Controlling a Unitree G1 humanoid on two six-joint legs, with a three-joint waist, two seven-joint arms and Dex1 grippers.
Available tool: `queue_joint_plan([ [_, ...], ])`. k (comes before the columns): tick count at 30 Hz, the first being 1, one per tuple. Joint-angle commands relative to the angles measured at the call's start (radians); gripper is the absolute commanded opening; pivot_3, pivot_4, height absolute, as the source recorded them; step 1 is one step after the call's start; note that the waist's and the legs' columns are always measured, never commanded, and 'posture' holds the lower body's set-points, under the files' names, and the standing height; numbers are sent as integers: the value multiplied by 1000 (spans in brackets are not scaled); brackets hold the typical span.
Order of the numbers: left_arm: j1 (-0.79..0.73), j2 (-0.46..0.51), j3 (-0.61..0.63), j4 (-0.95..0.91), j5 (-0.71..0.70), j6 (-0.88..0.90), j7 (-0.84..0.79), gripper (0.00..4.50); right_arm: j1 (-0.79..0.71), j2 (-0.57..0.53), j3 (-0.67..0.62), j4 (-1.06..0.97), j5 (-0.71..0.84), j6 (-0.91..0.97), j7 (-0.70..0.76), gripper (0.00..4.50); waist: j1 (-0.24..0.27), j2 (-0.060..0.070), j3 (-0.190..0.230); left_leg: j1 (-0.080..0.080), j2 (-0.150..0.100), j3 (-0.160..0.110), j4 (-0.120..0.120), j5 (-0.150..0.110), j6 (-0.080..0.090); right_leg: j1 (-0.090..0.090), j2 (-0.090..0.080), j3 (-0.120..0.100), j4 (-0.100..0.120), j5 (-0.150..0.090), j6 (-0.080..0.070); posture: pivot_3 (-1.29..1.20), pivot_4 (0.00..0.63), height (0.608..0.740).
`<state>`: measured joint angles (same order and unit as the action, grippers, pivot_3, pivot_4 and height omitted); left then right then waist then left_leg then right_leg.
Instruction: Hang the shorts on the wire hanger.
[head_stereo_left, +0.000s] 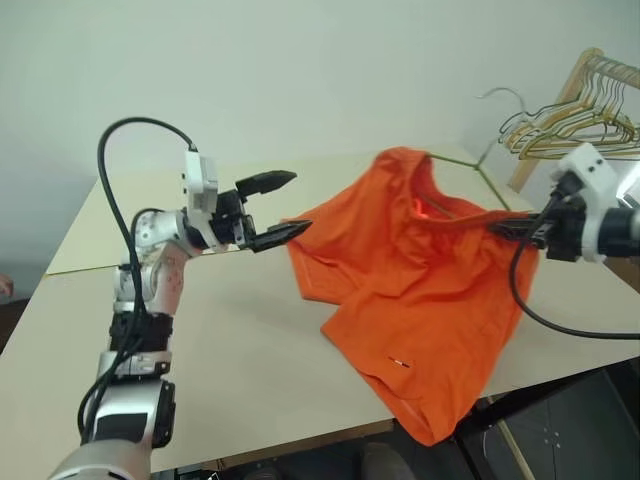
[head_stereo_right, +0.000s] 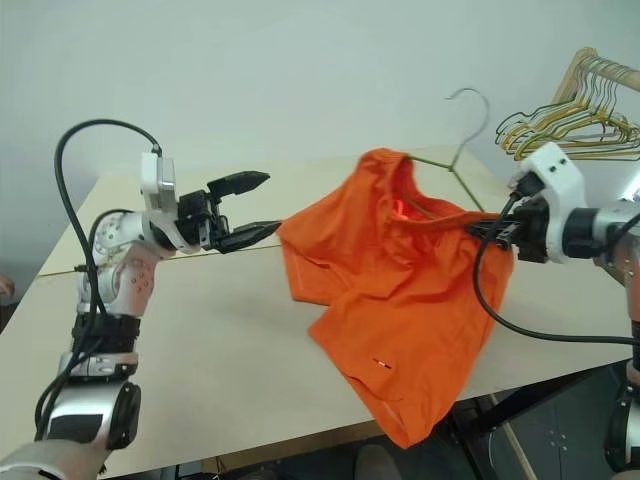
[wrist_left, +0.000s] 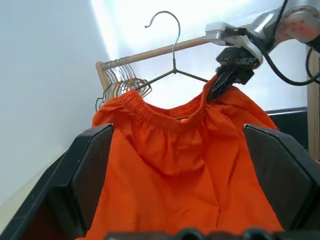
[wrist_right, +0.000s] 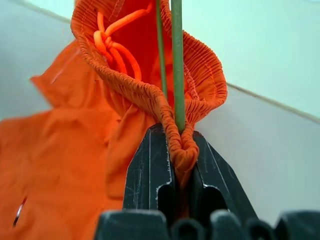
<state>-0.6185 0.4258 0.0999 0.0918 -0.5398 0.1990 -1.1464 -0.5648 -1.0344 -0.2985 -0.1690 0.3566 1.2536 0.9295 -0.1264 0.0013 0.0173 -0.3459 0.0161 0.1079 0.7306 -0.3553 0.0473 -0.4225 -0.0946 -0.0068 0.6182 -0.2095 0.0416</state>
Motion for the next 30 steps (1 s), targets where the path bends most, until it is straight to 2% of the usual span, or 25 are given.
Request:
queue_joint_plan([
  [1,44,-17,-2,-132,-27,33,75,4500,28,-10,-157,-96,-12,158,-119,57,-4,0,0,0,0,0,0,0,0,0,0,0,-1,0,0,-266,0,740],
  [4,69,-46,-25,-195,-8,32,141,4500,61,-27,-209,-109,-45,246,-211,57,-13,2,-1,0,0,1,0,-1,1,0,0,1,-2,0,0,-290,0,740],
  [7,70,-86,-21,-237,-47,48,192,4500,64,-48,-226,-80,-77,272,-281,57,-28,4,-3,0,-1,2,0,-2,3,2,0,3,-5,1,2,-305,0,740],
  [13,71,-150,-45,-272,-58,29,227,4500,-14,-59,-302,147,-165,221,-442,57,-73,6,-4,0,-3,7,0,-4,7,5,0,10,-7,2,4,-308,0,740],
  [18,104,-198,-77,-297,-59,23,247,4500,-125,-26,-363,364,-247,91,-638,57,-108,7,-5,0,-3,9,0,-4,10,7,1,19,-8,3,8,-298,0,740],
  [22,121,-219,-103,-306,-44,18,270,4500,-190,24,-344,475,-293,-47,-779,57,-136,6,-4,12,-2,10,-2,-7,14,19,1,20,-10,2,10,-288,0,740],
  [25,129,-223,-118,-308,-31,18,282,4500,-257,62,-347,581,-299,-152,-860,57,-152,7,-4,14,-2,11,-2,-10,20,20,1,23,-10,2,11,-278,0,740],
  [30,133,-214,-131,-316,-20,14,285,4500,-354,73,-322,783,-299,-322,-937,57,-164,10,-4,18,-2,12,-2,-7,15,24,0,25,-10,2,13,-260,0,740],
])
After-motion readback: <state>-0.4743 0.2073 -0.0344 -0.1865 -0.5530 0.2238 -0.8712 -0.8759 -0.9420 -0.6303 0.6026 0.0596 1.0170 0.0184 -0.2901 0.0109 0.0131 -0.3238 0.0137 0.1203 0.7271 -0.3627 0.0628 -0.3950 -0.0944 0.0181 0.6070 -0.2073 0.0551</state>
